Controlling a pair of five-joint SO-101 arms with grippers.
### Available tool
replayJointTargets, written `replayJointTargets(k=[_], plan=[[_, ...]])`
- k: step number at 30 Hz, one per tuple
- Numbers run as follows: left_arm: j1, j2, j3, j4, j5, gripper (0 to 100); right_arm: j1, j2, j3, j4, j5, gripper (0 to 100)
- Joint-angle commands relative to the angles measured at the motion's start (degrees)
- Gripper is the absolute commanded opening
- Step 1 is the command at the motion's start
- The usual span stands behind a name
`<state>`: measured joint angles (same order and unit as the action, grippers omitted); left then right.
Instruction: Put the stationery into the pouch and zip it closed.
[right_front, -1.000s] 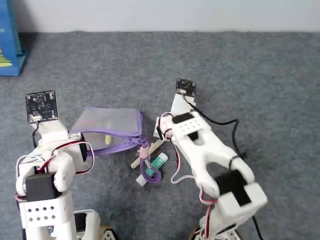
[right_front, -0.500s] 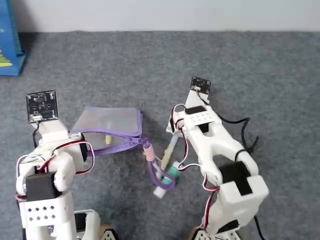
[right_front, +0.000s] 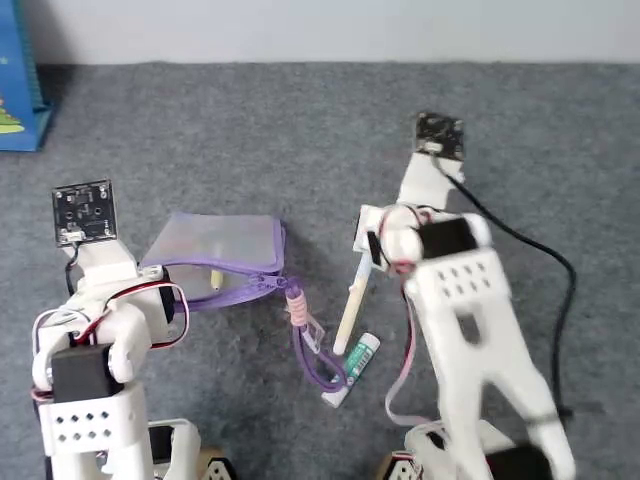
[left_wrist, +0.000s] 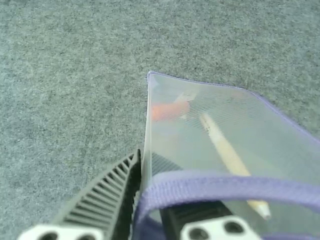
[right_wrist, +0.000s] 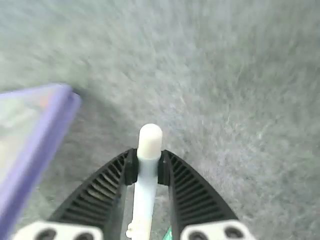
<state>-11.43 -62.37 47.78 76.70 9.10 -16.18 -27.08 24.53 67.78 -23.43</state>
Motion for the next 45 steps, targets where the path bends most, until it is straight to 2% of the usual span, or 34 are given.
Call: replayJointTargets(k=[1,11,19,26,32,35,45], plan=[[-0.44,0.18,-0.48,-0.79,0.53,1,-2.95,-12.26,-2.46,2.68,3.25,0.8],[-0.44,0.18,-0.48,-0.79,0.53,1,-20.09,-35.21,-2.46,1.36,6.95,0.8],[-0.44,0.18,-0.48,-0.79,0.53,1,-25.89,-38.64,-2.02,-7.08,6.95,0.8],[-0.44,0.18,-0.48,-0.79,0.53,1,-29.41,-43.03,10.37,-29.49,7.12,0.8],[-0.44,0.18,-0.40,-0.79,0.53,1,-29.41,-48.84,24.09,-49.45,10.73,0.8],[-0.35,0.18,-0.40,-0.79,0.53,1,-30.64,-49.36,29.45,-54.99,11.78,0.8],[-0.35,0.18,-0.40,-0.79,0.53,1,-34.24,-49.80,49.41,-70.90,24.97,0.8]])
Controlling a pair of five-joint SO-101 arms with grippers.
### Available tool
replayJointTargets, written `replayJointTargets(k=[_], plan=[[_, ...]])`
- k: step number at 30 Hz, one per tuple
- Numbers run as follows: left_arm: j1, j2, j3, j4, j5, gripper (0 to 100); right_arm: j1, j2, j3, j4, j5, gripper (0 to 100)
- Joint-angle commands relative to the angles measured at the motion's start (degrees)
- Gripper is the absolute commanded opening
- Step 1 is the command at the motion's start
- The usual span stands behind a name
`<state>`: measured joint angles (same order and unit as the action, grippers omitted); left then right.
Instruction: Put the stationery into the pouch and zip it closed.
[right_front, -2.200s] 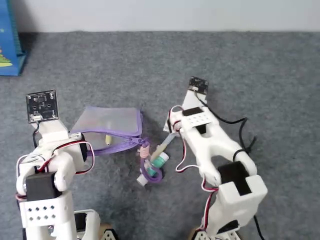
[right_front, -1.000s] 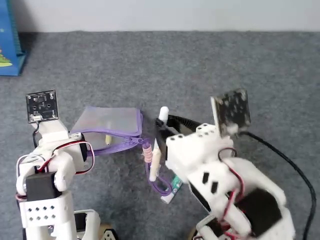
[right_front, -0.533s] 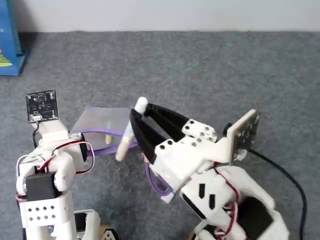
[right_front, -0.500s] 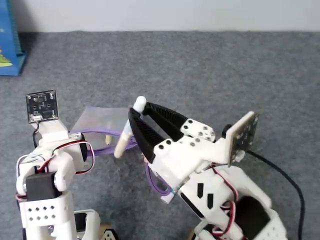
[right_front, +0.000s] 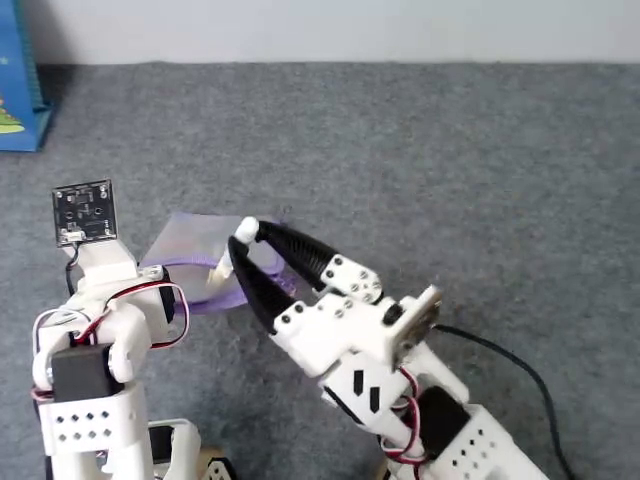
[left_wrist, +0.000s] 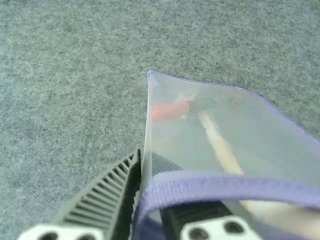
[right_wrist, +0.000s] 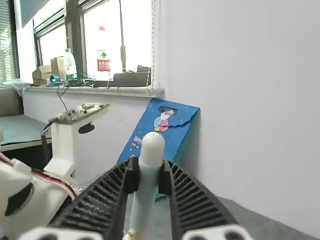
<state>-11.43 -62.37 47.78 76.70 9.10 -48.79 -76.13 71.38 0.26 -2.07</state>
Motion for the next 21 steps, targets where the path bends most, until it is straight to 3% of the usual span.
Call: replayJointTargets(k=[1,12,17,21], plan=[[-0.35,0.18,-0.40,-0.79,0.53,1,-2.59,-0.84,3.60,-3.30,4.75,0.8],[-0.35,0.18,-0.40,-0.79,0.53,1,-9.27,-0.92,4.75,3.82,8.44,0.8],[-0.35,0.18,-0.40,-0.79,0.53,1,-9.10,-0.92,4.75,4.44,12.75,0.9],[-0.44,0.18,-0.40,-0.79,0.53,1,-4.97,-1.45,4.31,3.82,14.33,0.8]])
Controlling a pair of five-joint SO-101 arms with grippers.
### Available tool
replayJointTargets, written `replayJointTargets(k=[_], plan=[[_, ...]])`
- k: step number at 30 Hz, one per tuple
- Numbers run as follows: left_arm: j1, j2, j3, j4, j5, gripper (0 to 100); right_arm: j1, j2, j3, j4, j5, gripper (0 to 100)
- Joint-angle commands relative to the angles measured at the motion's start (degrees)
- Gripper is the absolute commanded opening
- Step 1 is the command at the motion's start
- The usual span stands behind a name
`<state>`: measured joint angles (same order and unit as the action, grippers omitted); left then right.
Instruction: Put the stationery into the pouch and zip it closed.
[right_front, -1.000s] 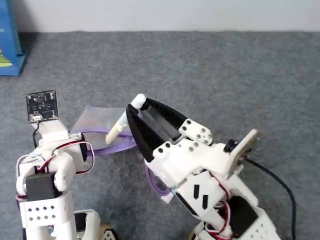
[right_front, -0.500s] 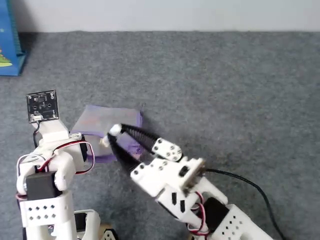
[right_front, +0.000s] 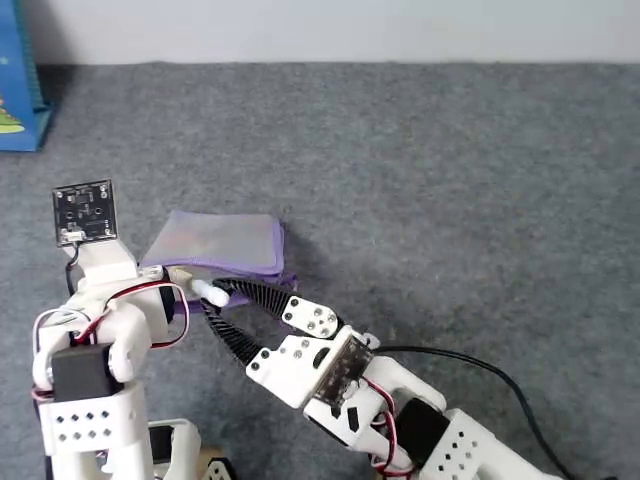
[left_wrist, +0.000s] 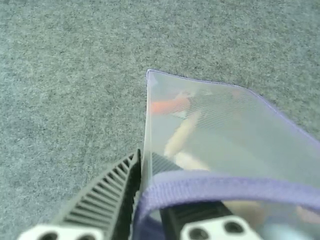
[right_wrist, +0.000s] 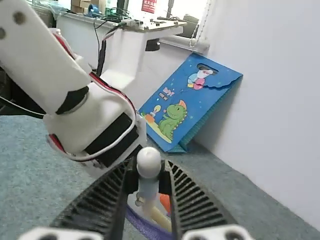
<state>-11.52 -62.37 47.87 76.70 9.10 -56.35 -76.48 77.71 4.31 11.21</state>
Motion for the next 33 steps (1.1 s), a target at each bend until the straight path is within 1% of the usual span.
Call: replayJointTargets(k=[1,4,8,14,16,20,21,23,27,29,33], plan=[[-0.35,0.18,-0.48,-0.79,0.53,1,3.30,-1.98,-2.29,-0.13,1.05,0.8],[-0.35,0.18,-0.48,-0.79,0.44,1,4.18,-6.11,-2.90,0.31,1.23,0.8],[-0.35,0.18,-0.48,-0.79,0.44,1,4.18,-10.68,-3.08,3.82,5.27,0.8],[-0.35,0.18,-0.48,-0.79,0.44,1,4.09,-8.48,-3.08,10.15,8.53,1.7],[-0.35,0.18,-0.48,-0.79,0.44,1,4.00,-6.29,-3.16,10.68,8.70,6.6],[-0.35,0.18,-0.48,-0.79,0.44,1,3.91,-2.95,-3.34,10.42,7.12,23.0],[-0.35,0.18,-0.48,-0.79,0.44,1,3.91,-2.68,-3.69,10.51,6.33,24.6],[-0.35,0.18,-0.48,-0.79,0.44,1,3.91,-2.59,-4.57,10.95,4.84,23.2],[-0.35,0.18,-0.48,-0.79,0.44,1,4.35,-2.68,-6.95,11.30,4.40,17.2],[-0.35,0.18,-0.48,-0.79,0.44,1,5.76,-2.68,-8.70,14.02,3.25,14.5],[-2.20,0.18,-0.66,-0.88,0.44,1,11.74,-2.68,-14.07,24.84,-8.53,11.2]])
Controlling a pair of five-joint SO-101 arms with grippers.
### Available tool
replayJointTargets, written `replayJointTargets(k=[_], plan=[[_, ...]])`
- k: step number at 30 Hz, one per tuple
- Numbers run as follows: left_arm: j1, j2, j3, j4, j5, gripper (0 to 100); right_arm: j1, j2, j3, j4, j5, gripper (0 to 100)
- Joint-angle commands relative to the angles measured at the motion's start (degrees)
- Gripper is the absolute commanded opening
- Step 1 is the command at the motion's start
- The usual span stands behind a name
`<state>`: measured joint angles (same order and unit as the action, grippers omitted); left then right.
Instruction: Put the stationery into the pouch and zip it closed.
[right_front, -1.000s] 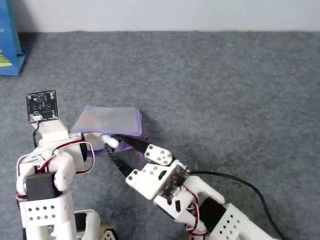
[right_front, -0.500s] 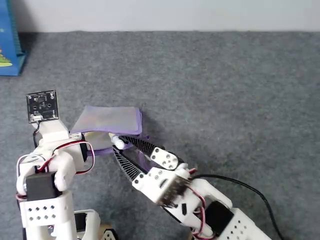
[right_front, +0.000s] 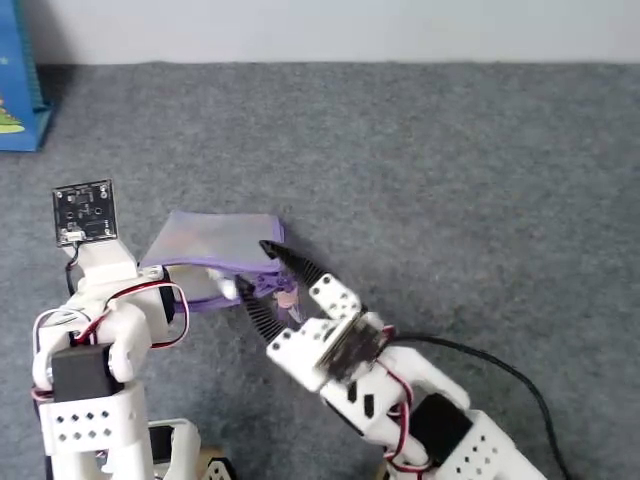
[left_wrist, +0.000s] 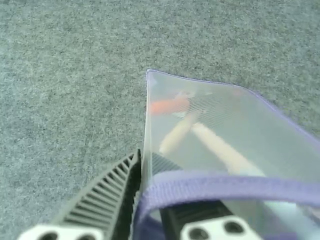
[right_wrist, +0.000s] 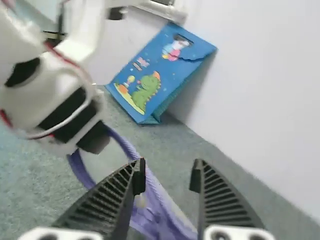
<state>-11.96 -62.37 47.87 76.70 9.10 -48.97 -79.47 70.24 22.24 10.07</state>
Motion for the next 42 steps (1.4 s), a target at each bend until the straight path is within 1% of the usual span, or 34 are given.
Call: replayJointTargets(k=[1,3,6,10,14,18,23,31,34,42], plan=[[-2.64,0.18,-0.66,-1.49,0.53,1,5.93,0.31,-8.18,10.77,-10.11,11.2],[-4.04,0.18,-0.57,-2.02,0.70,1,8.75,0.40,-11.08,18.24,-14.33,11.0],[-4.57,0.18,-0.57,-2.46,0.79,1,12.09,0.92,-13.36,27.12,-17.67,10.9],[-4.66,0.18,-0.57,-2.46,0.88,1,15.08,1.10,-13.10,36.00,-20.66,11.0],[-4.48,0.18,-0.57,-2.37,0.88,1,15.52,4.09,-10.90,41.98,-25.14,11.1],[-4.40,0.18,-0.57,-2.29,0.88,1,15.69,12.18,-8.97,44.70,-30.86,11.0],[-4.40,0.18,-0.48,-2.20,0.88,1,18.33,25.27,-12.75,47.43,-34.20,11.2],[-4.31,0.18,-0.48,-2.37,0.88,1,18.68,45.32,-25.58,62.02,-39.74,11.2],[-4.31,0.18,-0.48,-2.37,0.88,1,18.59,50.33,-27.96,62.37,-41.05,11.2],[-4.31,0.18,-0.31,-2.37,0.79,1,18.42,58.07,-28.04,51.74,-43.87,11.2]])
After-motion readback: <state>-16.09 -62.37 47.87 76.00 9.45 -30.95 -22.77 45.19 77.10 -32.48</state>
